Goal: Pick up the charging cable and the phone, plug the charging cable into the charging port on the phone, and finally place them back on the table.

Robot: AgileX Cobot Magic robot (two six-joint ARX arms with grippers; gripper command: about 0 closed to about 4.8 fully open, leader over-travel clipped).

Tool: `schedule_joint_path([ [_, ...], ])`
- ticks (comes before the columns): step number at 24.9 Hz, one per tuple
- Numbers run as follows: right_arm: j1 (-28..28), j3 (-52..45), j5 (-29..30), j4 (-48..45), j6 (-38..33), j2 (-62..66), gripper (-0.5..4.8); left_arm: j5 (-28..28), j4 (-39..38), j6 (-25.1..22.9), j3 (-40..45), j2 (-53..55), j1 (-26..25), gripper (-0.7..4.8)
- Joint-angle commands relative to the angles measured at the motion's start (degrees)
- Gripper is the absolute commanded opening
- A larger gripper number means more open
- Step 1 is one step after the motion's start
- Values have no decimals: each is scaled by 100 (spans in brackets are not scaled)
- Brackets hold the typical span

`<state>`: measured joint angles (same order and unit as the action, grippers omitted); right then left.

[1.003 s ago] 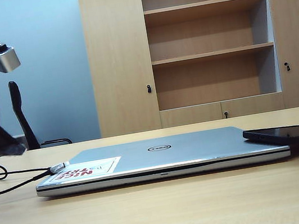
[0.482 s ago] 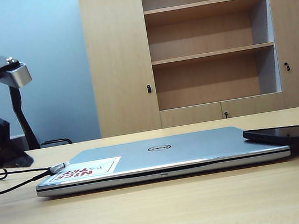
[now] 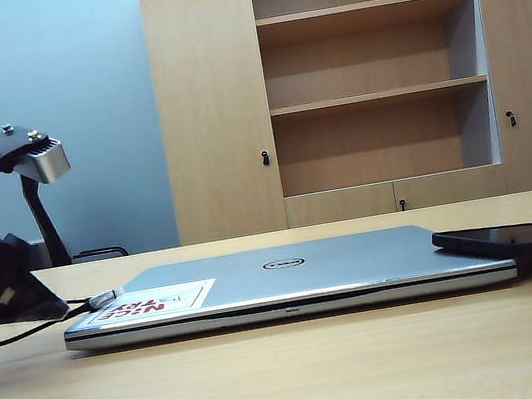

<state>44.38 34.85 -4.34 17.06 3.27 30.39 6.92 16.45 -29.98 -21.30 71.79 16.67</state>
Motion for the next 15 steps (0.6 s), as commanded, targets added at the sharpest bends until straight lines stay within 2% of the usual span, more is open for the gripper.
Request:
schedule_joint_path([
  [1,-2,42,-4,-101,11,-2,-6,20,240,-2,-15,140,4,211],
  [15,-4,42,-7,-103,11,-2,-6,20,699,-2,-17,472,4,205],
])
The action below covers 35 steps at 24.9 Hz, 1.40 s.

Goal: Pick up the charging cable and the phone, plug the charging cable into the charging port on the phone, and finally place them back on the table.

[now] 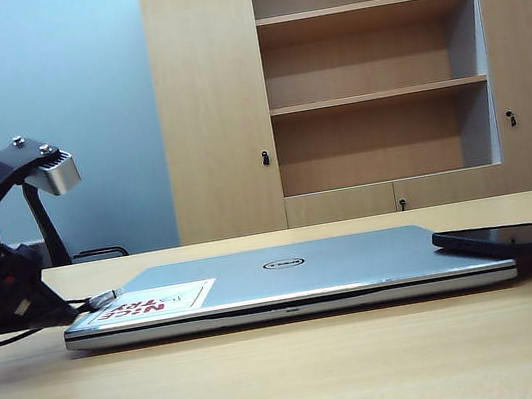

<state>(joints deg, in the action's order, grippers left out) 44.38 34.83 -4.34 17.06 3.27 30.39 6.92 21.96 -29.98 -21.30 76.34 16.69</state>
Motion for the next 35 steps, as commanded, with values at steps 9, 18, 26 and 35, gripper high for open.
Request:
schedule_joint_path([
  [9,-4,44,-7,-101,11,0,-6,20,361,2,-15,409,2,206],
  [18,-4,44,-7,-103,11,0,-6,20,516,-2,-15,426,2,206],
  [26,-4,44,-7,-105,11,0,-6,20,518,-2,-15,428,2,206],
  [35,-4,44,-4,-170,9,0,-6,20,903,-2,-17,708,2,206],
])
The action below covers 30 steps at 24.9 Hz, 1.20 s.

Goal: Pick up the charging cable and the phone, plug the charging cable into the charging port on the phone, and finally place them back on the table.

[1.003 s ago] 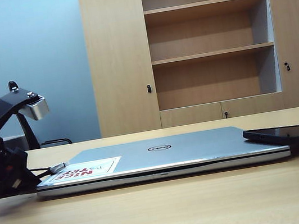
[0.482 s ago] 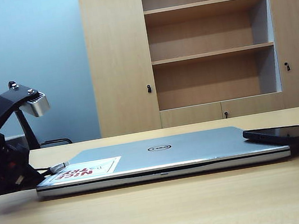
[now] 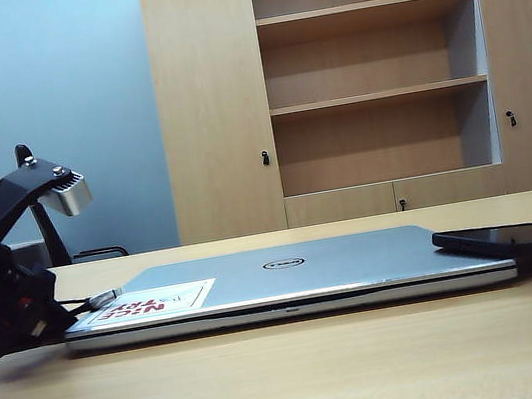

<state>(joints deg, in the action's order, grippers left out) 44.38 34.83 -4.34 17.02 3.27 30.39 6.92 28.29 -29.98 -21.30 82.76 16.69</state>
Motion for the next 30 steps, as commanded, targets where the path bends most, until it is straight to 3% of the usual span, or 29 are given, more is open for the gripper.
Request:
schedule_joint_path([
  [1,-4,44,-7,-186,9,-2,-6,20,269,-2,-17,76,2,206],
  [3,-4,44,-7,-221,2,-2,-6,20,267,0,-17,92,2,194],
  [4,-4,44,-7,-227,-2,-2,-6,20,264,7,-17,94,4,149],
  [5,-4,44,-7,-229,-2,-2,-6,20,267,68,-17,94,11,61],
  [7,-4,44,-7,-229,-2,-2,-6,20,267,83,-17,94,31,-11],
  [15,-4,44,-44,-229,-68,2,-6,20,197,841,-31,-31,31,-7],
  [20,-50,44,-367,-227,-780,13,-6,20,-1158,1956,-439,-890,31,-7],
  [26,-372,44,-350,-227,-798,13,-6,20,-1801,2474,-616,-1810,33,-7],
  [30,-911,35,-221,-199,-1384,85,-6,20,-2192,2704,-616,-2463,50,-7],
])
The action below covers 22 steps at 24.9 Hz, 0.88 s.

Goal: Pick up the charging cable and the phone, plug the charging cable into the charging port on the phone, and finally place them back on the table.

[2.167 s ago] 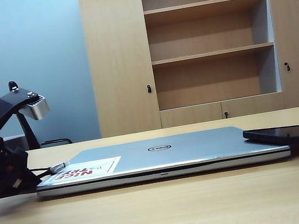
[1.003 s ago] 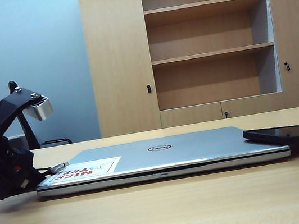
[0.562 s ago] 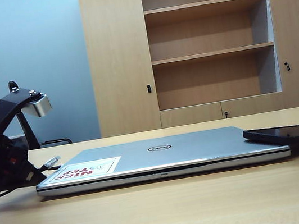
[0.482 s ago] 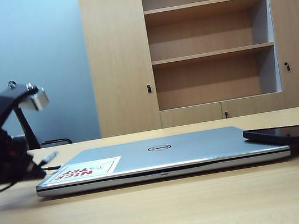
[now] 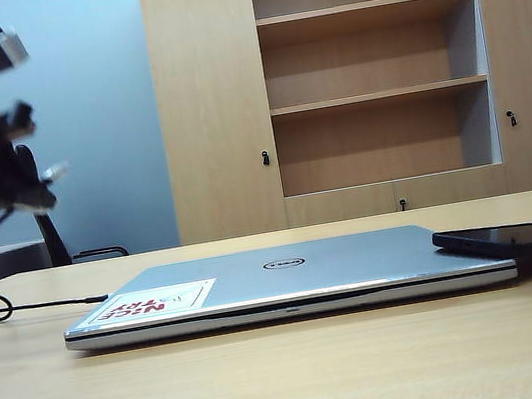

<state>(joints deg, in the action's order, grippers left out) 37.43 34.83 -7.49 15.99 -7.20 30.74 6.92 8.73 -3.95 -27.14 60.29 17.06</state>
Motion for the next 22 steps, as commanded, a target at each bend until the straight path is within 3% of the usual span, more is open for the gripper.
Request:
schedule_joint_path([
  [1,-348,35,192,-96,-385,96,-6,20,-304,96,-33,-280,50,-7],
  [7,-1285,35,1106,-151,-966,656,-6,17,-157,109,-33,-330,1161,-7],
  [13,-1681,-330,1545,-866,-1703,905,-5,20,-267,247,-28,-328,1246,-7],
  [16,-1902,-1034,1690,-1810,-2588,907,-5,20,-269,245,22,-319,1246,-6],
  [22,-2188,-1786,1773,-2094,-3355,935,-5,20,-264,234,236,-146,1246,-6],
])
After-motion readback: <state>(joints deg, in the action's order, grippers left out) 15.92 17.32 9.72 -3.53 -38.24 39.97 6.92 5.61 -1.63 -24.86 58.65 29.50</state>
